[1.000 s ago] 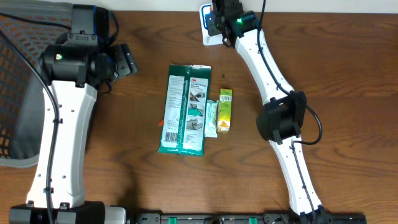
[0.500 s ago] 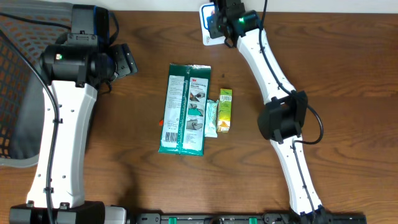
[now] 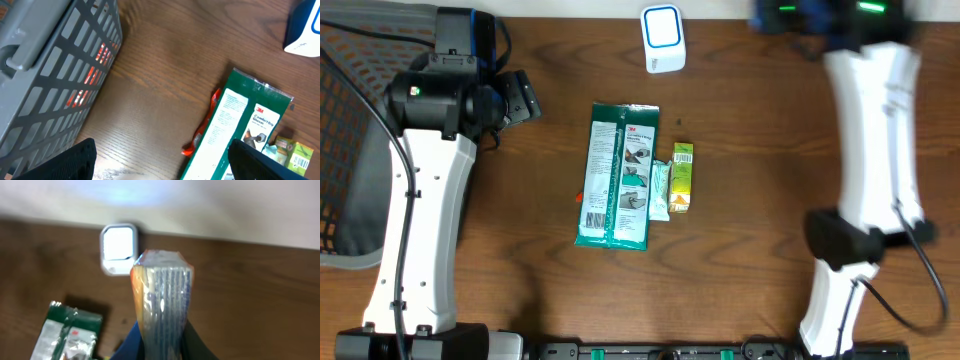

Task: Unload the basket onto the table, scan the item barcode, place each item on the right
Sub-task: 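Carry the orange box to the right table edge and release it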

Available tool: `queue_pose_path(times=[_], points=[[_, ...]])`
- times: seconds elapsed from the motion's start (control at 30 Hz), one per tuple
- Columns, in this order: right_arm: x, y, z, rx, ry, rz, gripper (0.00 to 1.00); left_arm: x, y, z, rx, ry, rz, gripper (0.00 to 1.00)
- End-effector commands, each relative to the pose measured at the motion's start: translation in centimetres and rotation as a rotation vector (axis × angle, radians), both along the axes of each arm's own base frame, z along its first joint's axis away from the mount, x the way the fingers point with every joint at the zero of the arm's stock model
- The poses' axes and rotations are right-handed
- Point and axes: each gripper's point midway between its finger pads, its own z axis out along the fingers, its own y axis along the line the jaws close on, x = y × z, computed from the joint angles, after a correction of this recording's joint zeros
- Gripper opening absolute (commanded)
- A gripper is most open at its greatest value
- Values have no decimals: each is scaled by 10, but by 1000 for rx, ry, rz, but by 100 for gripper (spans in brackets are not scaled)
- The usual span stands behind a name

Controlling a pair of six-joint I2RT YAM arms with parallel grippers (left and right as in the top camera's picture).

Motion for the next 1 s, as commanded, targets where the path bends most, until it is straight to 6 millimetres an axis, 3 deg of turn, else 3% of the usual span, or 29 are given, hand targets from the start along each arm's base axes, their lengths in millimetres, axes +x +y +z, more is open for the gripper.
queue_pose_path(times=[0.0,0.17,0.3,0.5,0.67,0.97], points=[[-20,-54,-2,-36,66,-110,1,1,3,0,20,2,-5,85],[-56,-121,-31,-41,257,-255,1,1,3,0,20,2,-5,85],[-68,-169,-59,-25,366,-388,1,1,3,0,20,2,-5,85],[-101,-232,-123,-119,605,-630,1,1,3,0,20,2,-5,85],[-126,-266,-177,-269,757,-777,1,1,3,0,20,2,-5,85],[-149,-297,-260,-505,816,-888,1,1,3,0,20,2,-5,85]])
